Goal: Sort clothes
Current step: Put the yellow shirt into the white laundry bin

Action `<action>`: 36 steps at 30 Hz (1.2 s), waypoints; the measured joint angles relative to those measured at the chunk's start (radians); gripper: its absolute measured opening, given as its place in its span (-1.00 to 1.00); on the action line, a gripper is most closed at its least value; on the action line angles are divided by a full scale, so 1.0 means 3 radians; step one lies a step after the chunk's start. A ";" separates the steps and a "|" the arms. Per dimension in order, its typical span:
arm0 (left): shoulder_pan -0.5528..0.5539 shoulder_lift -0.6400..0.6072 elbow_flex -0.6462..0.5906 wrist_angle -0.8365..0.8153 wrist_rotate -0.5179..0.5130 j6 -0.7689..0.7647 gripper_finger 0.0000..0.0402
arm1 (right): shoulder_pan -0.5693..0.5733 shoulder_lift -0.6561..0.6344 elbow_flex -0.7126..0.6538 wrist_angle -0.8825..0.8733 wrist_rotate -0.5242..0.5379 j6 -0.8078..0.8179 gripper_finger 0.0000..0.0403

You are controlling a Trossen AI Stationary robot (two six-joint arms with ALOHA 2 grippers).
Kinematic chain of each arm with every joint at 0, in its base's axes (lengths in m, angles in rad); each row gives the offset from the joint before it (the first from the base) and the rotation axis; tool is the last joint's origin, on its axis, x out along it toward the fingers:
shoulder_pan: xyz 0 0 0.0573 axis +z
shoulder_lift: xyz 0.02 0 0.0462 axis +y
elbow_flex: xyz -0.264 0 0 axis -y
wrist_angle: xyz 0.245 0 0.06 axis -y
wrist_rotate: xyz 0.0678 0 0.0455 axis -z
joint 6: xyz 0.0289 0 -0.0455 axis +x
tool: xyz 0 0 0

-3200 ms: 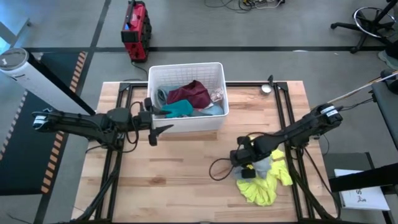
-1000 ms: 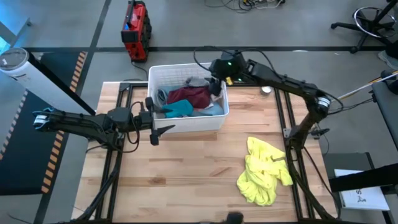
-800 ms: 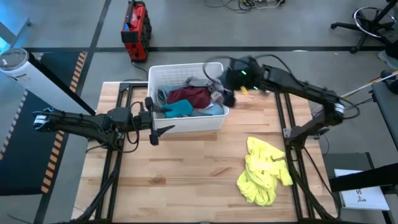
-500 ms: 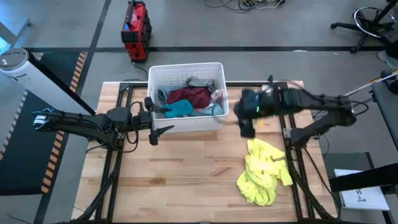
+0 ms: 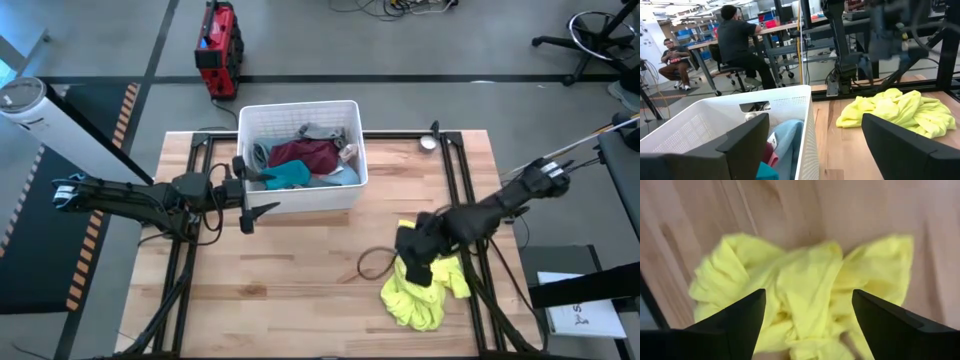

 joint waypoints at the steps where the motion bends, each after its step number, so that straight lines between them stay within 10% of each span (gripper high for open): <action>1: 0.0000 0.0000 0.0000 -0.0001 0.0000 0.0000 0.54 | 0.0074 0.0031 -0.0055 0.0011 -0.0016 0.0098 0.42; 26: -0.0001 0.0000 0.0000 -0.0176 0.0166 -0.0270 0.57 | 0.0755 0.1148 -0.0483 0.0788 -0.0329 0.1201 0.50; 36: -0.0011 -0.0001 0.0000 -0.0242 0.0181 -0.0269 0.38 | 0.0704 0.1368 -0.0307 0.0807 -0.0216 0.0889 -0.43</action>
